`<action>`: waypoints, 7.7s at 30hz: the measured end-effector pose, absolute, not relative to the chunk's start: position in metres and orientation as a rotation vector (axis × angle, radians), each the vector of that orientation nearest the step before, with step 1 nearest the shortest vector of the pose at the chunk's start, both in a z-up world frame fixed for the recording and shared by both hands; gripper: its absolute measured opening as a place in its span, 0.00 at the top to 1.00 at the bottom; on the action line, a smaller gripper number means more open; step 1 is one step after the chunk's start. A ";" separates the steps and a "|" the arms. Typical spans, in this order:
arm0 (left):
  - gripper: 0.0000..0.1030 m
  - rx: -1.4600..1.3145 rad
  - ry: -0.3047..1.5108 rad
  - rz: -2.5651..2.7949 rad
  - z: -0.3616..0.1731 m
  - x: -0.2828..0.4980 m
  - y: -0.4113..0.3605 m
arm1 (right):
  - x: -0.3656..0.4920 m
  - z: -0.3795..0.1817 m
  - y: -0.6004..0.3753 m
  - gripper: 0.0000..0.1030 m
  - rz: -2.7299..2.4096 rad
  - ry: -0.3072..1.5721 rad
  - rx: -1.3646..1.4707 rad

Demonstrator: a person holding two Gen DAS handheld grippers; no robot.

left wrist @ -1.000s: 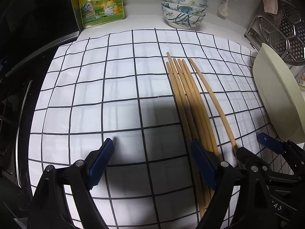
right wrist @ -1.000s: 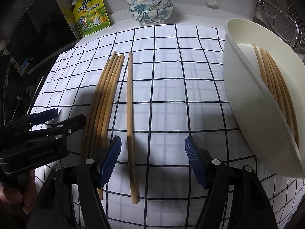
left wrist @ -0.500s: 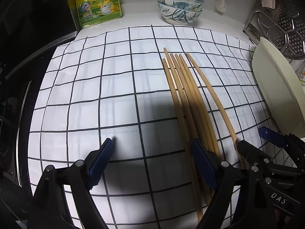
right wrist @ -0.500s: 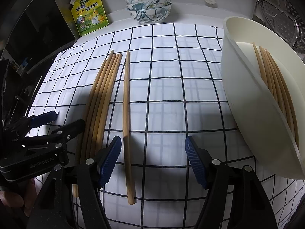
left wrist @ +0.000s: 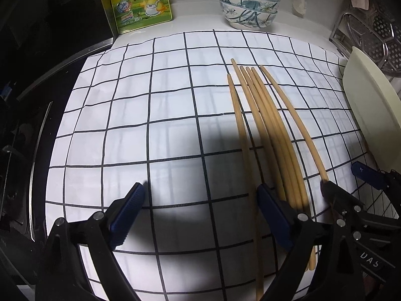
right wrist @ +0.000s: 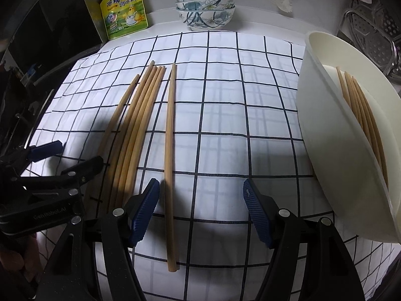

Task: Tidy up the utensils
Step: 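Position both open tools over the chopsticks, aligning with single sticks, then close the right tool on one chopstick while the left tool grasps another, then carry both held chopsticks over the cream basin, then lower the chopsticks into the basin and open both tools, then withdraw both open tools back over the remaining chopsticks on the cloth, then position both open tools over single chopsticks on the cloth, then close the right tool on one chopstick while the left tool grasps another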

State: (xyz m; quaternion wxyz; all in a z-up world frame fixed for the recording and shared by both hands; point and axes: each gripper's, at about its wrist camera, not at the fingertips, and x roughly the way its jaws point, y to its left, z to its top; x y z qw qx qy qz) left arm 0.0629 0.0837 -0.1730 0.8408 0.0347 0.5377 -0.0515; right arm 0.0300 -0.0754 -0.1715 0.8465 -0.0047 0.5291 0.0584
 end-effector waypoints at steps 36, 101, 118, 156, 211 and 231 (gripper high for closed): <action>0.93 0.014 1.095 -0.217 -0.103 0.063 0.069 | 0.023 -0.104 -0.081 0.94 0.252 0.998 0.094; 0.40 0.122 0.908 -0.400 -0.024 0.075 -0.173 | 0.001 -0.056 -0.323 0.71 -0.025 0.913 0.235; 0.20 0.074 0.879 -0.223 -0.022 0.056 -0.030 | -0.005 -0.047 -0.203 0.52 0.100 0.912 0.157; 0.15 0.002 1.067 -0.092 -0.131 0.049 0.115 | 0.033 -0.166 -0.049 0.47 0.180 1.145 0.019; 0.36 0.087 1.097 -0.149 -0.170 0.079 0.063 | 0.037 -0.171 -0.069 0.56 0.106 1.096 -0.109; 0.93 0.055 1.044 -0.210 -0.103 0.060 0.063 | 0.025 -0.111 -0.070 0.94 0.221 1.031 0.045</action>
